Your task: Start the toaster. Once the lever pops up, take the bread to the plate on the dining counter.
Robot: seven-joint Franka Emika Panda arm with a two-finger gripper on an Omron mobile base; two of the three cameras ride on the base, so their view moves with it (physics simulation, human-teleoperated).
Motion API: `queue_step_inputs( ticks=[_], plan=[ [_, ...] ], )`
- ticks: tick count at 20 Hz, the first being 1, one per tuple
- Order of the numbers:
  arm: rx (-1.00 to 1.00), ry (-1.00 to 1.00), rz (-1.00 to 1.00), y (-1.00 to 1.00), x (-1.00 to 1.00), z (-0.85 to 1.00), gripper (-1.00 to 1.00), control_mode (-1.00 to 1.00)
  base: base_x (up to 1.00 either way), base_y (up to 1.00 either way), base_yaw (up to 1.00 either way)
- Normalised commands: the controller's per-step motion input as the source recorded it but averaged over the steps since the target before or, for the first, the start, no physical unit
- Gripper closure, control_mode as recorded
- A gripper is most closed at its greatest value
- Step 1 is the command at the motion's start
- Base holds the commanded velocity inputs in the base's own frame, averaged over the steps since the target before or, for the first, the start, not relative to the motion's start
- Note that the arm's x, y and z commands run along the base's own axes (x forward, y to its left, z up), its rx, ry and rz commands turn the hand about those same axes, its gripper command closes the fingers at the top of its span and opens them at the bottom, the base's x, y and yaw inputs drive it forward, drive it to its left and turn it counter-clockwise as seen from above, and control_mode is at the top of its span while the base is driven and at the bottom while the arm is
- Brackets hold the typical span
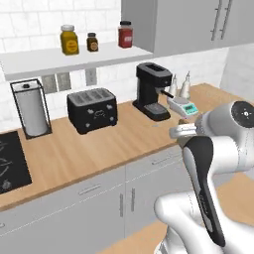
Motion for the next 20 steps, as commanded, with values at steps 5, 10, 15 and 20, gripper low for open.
queue_step_inputs(
  ticks=[5,10,15,20],
  plan=[
    [0.00,0.00,0.00,0.00,0.00,0.00,1.00,1.00,-0.03,-0.05,-0.94],
    [0.00,0.00,0.00,0.00,0.00,0.00,1.00,1.00,0.00,0.00,-0.99],
    [0.00,0.00,0.00,0.00,0.00,0.00,1.00,1.00,0.00,0.00,-0.99],
    [0.00,0.00,0.00,0.00,0.00,0.00,1.00,1.00,0.00,0.00,-0.96]
  ],
)
